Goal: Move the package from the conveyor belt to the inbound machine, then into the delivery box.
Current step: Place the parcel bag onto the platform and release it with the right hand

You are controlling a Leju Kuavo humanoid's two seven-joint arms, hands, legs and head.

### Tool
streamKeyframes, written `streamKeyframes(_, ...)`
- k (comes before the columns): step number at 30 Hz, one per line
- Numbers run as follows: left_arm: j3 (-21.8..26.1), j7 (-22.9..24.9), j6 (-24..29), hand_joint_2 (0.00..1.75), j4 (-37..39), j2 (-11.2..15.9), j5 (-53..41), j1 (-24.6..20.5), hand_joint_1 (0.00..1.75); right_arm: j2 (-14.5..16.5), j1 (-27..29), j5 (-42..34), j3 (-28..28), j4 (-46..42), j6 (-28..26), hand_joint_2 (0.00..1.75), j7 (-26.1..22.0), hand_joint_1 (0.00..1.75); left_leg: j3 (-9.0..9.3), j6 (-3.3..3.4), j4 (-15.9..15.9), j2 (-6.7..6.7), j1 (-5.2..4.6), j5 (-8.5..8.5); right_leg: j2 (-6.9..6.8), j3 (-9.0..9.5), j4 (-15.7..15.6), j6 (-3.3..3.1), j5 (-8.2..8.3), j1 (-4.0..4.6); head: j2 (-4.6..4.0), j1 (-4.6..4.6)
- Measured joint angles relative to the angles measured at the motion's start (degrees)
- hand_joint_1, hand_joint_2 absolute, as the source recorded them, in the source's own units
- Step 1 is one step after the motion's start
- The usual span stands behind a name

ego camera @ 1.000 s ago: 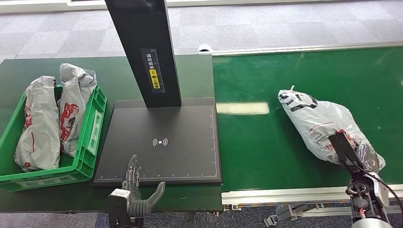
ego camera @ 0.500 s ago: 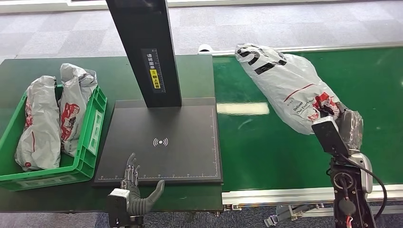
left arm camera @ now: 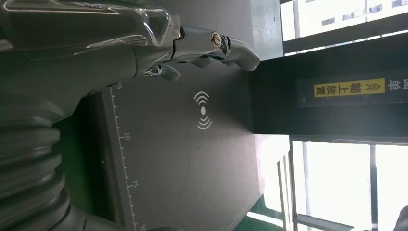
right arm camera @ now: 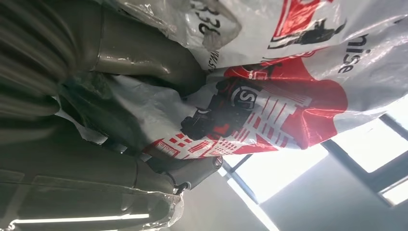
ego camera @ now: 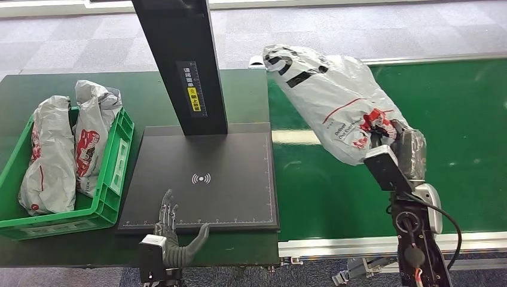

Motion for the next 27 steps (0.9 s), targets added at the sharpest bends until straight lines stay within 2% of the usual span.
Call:
streamKeyframes(5,-0.14,-0.21,0.16,1.75,3.71,-1.21,-0.51,-3.35,0.00,5.34,-2.52,0.75,8.16,1.60,3.82,1.75,2.30,1.75,0.09,-0.08,0.00,-0.02,0.04,0.08,-0.02,0.00,0.02,-0.02,0.01,0.04,0.00,0.01)
streamKeyframes(7,-0.14,-0.20,2.23,1.75,6.04,-1.73,-0.71,-5.34,0.00,7.30,-3.11,0.55,11.37,4.79,5.33,1.75,3.36,1.75,0.09,-0.08,0.00,-0.01,0.04,0.08,-0.01,0.01,0.02,-0.02,0.01,0.04,0.00,0.01)
streamKeyframes(10,-0.13,-0.60,4.28,1.75,9.83,-2.52,0.08,-8.15,0.00,9.80,-3.64,-0.97,15.84,11.99,4.64,1.75,1.47,1.75,0.08,-0.08,0.00,-0.03,0.03,0.08,-0.02,0.00,0.02,-0.02,0.02,0.04,0.00,0.01)
streamKeyframes(14,-0.16,-1.19,4.59,1.75,12.64,-2.76,0.82,-9.56,0.00,11.03,-4.22,-3.11,19.28,17.49,4.64,1.75,-0.07,1.75,0.04,-0.08,0.01,-0.04,0.03,0.07,-0.04,-0.02,0.02,-0.02,0.01,0.03,0.00,0.01)
streamKeyframes(20,-1.00,-1.49,4.34,1.75,15.36,-3.02,0.91,-10.76,0.00,11.44,-4.94,-4.49,21.42,19.21,4.89,1.75,0.60,1.75,0.04,-0.07,0.02,-0.03,0.02,0.05,-0.04,-0.03,0.01,-0.02,0.01,0.02,0.00,0.01)
streamKeyframes(21,-1.14,-1.60,4.34,1.75,15.72,-3.08,0.95,-10.92,0.00,11.45,-4.94,-4.57,21.55,19.23,4.94,1.75,0.80,1.66,0.04,-0.07,0.02,-0.03,0.02,0.05,-0.04,-0.03,0.01,-0.02,0.01,0.02,0.00,0.01)
streamKeyframes(24,-1.47,-1.80,4.38,1.75,16.60,-3.16,1.04,-11.35,0.00,11.45,-4.84,-4.65,21.81,19.23,5.37,1.75,1.26,0.39,0.06,-0.07,0.02,-0.03,0.02,0.06,-0.03,-0.03,0.01,-0.02,0.01,0.03,-0.01,0.01)
streamKeyframes(25,-1.54,-1.81,4.41,1.75,16.79,-3.16,1.03,-11.48,0.00,11.45,-4.76,-4.69,21.87,19.23,5.56,1.75,1.38,0.04,0.06,-0.07,0.02,-0.03,0.02,0.06,-0.03,-0.03,0.01,-0.02,0.01,0.03,-0.01,0.01)
streamKeyframes(27,-1.59,-1.80,4.47,1.75,17.09,-3.16,0.98,-11.69,0.00,11.45,-4.51,-4.81,21.92,19.22,5.88,1.75,1.65,0.01,0.06,-0.08,0.02,-0.03,0.02,0.06,-0.03,-0.03,0.01,-0.02,0.01,0.03,-0.01,0.01)
